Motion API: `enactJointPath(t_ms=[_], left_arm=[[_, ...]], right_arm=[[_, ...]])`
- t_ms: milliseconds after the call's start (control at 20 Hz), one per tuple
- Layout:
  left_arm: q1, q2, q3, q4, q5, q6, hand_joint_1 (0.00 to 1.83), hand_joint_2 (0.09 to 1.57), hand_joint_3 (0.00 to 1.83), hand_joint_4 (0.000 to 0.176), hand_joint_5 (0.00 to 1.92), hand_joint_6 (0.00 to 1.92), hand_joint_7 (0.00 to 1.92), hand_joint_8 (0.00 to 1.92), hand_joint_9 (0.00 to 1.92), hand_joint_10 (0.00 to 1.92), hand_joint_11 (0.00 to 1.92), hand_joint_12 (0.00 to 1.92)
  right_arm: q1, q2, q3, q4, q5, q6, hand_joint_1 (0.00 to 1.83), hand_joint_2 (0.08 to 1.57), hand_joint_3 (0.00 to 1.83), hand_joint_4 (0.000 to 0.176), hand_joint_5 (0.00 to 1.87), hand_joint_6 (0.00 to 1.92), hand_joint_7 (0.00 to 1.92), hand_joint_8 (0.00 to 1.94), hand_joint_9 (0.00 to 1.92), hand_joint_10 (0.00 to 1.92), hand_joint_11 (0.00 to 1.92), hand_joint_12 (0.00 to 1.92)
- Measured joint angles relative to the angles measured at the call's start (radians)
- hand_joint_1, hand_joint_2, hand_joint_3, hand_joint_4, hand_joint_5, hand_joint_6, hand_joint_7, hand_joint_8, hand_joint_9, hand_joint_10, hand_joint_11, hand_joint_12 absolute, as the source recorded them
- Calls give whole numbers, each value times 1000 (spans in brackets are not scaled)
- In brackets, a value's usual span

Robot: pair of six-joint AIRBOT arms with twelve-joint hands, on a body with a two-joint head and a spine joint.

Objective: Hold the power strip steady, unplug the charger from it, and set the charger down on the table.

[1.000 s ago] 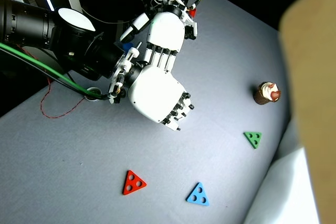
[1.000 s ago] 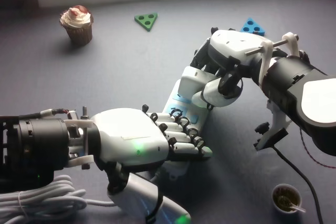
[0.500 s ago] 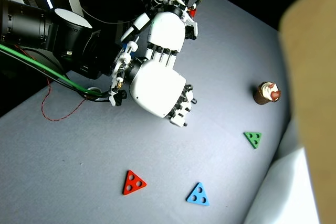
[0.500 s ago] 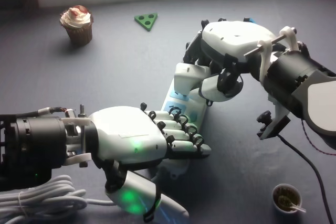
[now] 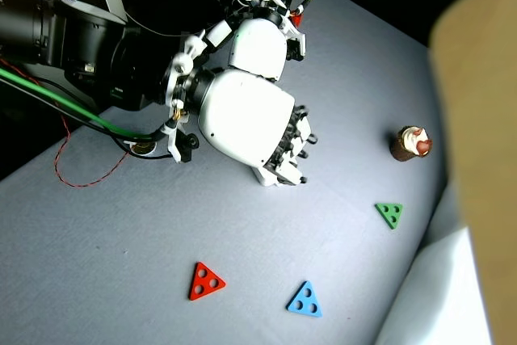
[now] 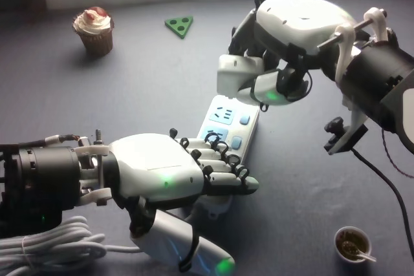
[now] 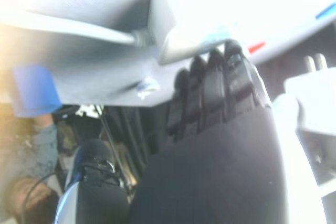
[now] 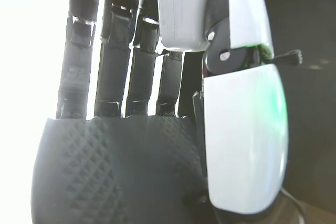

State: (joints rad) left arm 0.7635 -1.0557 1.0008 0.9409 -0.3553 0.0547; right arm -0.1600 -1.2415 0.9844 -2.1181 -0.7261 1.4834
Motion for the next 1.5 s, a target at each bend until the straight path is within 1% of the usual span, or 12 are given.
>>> enactJointPath(t_ms=[200,300,400,550,600,700,750,850,1050,1250,1300,1500], left_arm=[[0,-1,0,2,-1,-1,0,1103,3,0,132,1,142,1,127,0,101,36],[0,-1,0,3,-1,-1,0,1099,1,0,136,2,144,2,122,0,103,37],[-2,1,0,5,0,-2,0,1099,1,0,135,1,134,0,106,0,93,32],[-11,1,0,10,4,-4,0,1099,1,0,134,0,131,0,102,0,91,31],[-12,1,0,11,5,-4,0,1099,1,0,134,0,131,0,102,0,91,30],[-14,1,0,12,7,-5,0,1099,1,0,134,0,131,0,102,0,91,30],[-16,1,0,13,7,-5,0,1097,0,0,143,4,136,2,112,4,93,31],[-19,1,0,13,7,-4,0,1094,0,0,145,4,134,1,109,2,86,27],[-26,2,-1,15,9,-5,0,1096,0,0,143,1,137,1,114,2,92,29],[-39,2,-5,16,20,-6,0,1090,0,0,132,0,118,0,89,0,77,21],[-39,2,-6,17,22,-6,0,1092,0,0,143,5,136,7,108,8,93,28],[-39,2,-6,17,21,-6,0,1092,0,0,147,5,142,8,113,9,97,29]], right_arm=[[-6,32,-31,-50,6,-26,1253,1043,1,14,1078,799,1238,564,1232,0,660,980],[-16,55,-45,-105,3,-74,1253,1043,1,15,1078,801,1238,562,1234,1,662,981],[-47,86,-64,-187,1,-186,1253,1042,0,17,1083,793,1234,569,1227,0,649,980],[-69,122,-87,-415,43,-199,1254,1042,0,16,1084,791,1235,569,1227,1,646,981],[-69,138,-104,-547,66,-225,1254,1042,0,16,1084,791,1235,569,1227,1,646,982],[-70,136,-117,-614,90,-319,1254,1042,0,16,1084,791,1235,569,1227,1,646,982],[-76,136,-117,-636,116,-356,1254,1037,0,27,1112,752,1234,561,1230,1,638,989],[-80,140,-109,-642,177,-431,1251,1042,1,29,1098,778,1220,582,1208,0,640,987],[-113,142,-109,-680,248,-613,1253,1042,0,17,1085,787,1242,555,1220,3,654,973],[-155,132,-89,-680,259,-681,1253,1042,0,12,1084,780,1240,569,1232,4,647,998],[-157,127,-82,-680,259,-681,1250,1044,2,24,1091,774,1213,610,1220,0,647,993],[-182,101,-57,-688,258,-688,1249,1045,2,27,1093,773,1206,622,1217,0,648,992]])
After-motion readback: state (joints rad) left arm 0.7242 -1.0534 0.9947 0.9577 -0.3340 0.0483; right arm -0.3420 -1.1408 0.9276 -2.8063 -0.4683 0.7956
